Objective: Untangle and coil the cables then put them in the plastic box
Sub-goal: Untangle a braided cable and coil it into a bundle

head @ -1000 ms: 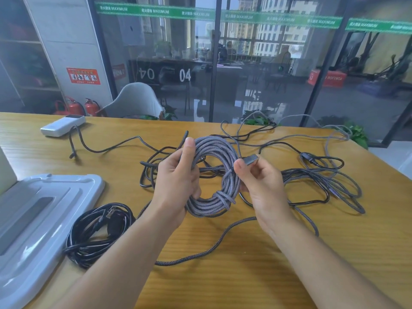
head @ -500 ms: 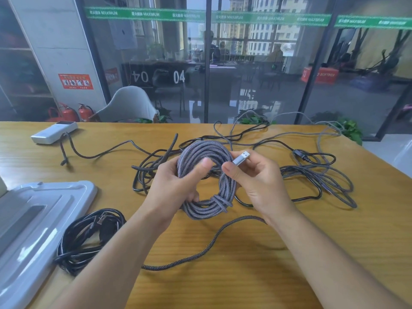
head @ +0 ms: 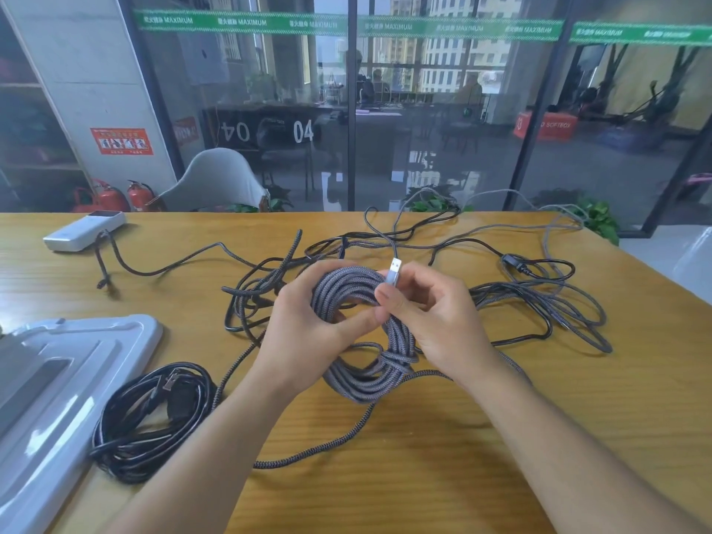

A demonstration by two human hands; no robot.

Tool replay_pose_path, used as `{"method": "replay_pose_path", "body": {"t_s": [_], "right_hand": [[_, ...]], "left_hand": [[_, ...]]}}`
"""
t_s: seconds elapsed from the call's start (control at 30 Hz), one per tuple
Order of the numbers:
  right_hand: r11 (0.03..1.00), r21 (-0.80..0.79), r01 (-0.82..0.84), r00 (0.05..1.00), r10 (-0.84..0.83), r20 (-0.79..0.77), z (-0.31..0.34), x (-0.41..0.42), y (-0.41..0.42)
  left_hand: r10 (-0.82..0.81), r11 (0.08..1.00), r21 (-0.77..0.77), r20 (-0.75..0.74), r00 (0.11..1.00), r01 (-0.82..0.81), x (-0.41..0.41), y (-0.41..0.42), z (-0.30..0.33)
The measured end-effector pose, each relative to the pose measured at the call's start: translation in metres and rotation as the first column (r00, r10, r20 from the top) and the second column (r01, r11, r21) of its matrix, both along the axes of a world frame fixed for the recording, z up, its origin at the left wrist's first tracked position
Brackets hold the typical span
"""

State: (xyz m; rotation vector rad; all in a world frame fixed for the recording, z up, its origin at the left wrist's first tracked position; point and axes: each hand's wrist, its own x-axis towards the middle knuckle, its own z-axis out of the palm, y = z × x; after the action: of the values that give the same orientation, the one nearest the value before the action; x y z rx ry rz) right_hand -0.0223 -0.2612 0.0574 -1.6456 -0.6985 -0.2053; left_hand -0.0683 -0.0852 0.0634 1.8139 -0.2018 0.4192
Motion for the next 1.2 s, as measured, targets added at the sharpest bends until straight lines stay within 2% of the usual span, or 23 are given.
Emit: {"method": "replay_pose_path", "body": {"t_s": [0.1, 0.23, 0.33, 0.43, 0.57, 0.73, 0.93, 1.03, 1.13, 1.2], "right_hand": [[0.999, -0.049, 0.000, 0.999, 0.003, 0.049, -0.001, 0.001, -0.001], [0.998, -0.043, -0.036, 0.999, 0.035, -0.033, 0.000, -0.001, -0.002], [0.990, -0.125, -0.063, 0.997, 0.056, -0.062, 0.000, 0.003, -0.008], [0.967, -0.250, 0.048, 0.997, -0.031, 0.071, 0.001, 0.001, -0.009], [0.935, -0.262, 0.239, 0.949, -0.168, 0.267, -0.002, -0.002, -0.005], [0.852, -0.296, 0.433, 0.828, -0.246, 0.503, -0.003, -0.003, -0.002], [0.795, -0.265, 0.546, 0.696, -0.254, 0.672, -0.004, -0.002, -0.002], [0.831, -0.226, 0.508, 0.729, -0.276, 0.626, -0.008, 0.000, -0.002], [0.877, -0.200, 0.438, 0.836, -0.314, 0.451, -0.010, 0.001, 0.000], [0.891, -0.197, 0.408, 0.871, -0.316, 0.376, -0.011, -0.001, 0.002]], "left_hand": [[0.029, 0.999, -0.033, 0.003, 1.000, -0.029, -0.002, -0.001, 0.004], [0.059, 0.986, -0.154, -0.037, 0.998, -0.064, -0.002, -0.001, 0.004], [0.075, 0.979, -0.187, -0.052, 0.996, -0.083, 0.000, 0.001, 0.005], [0.080, 0.973, -0.210, -0.073, 0.994, -0.093, 0.001, 0.002, 0.004], [0.109, 0.986, -0.119, -0.069, 0.992, -0.116, 0.002, 0.004, 0.003], [0.134, 0.988, -0.067, -0.070, 0.989, -0.138, 0.002, 0.004, 0.001], [0.115, 0.991, -0.063, -0.077, 0.990, -0.120, 0.001, -0.002, -0.002], [0.101, 0.991, -0.080, -0.080, 0.992, -0.108, 0.002, -0.003, -0.002], [0.074, 0.991, -0.107, -0.105, 0.992, -0.086, 0.004, 0.001, 0.000], [0.063, 0.991, -0.113, -0.121, 0.991, -0.077, 0.005, 0.003, 0.000]]}}
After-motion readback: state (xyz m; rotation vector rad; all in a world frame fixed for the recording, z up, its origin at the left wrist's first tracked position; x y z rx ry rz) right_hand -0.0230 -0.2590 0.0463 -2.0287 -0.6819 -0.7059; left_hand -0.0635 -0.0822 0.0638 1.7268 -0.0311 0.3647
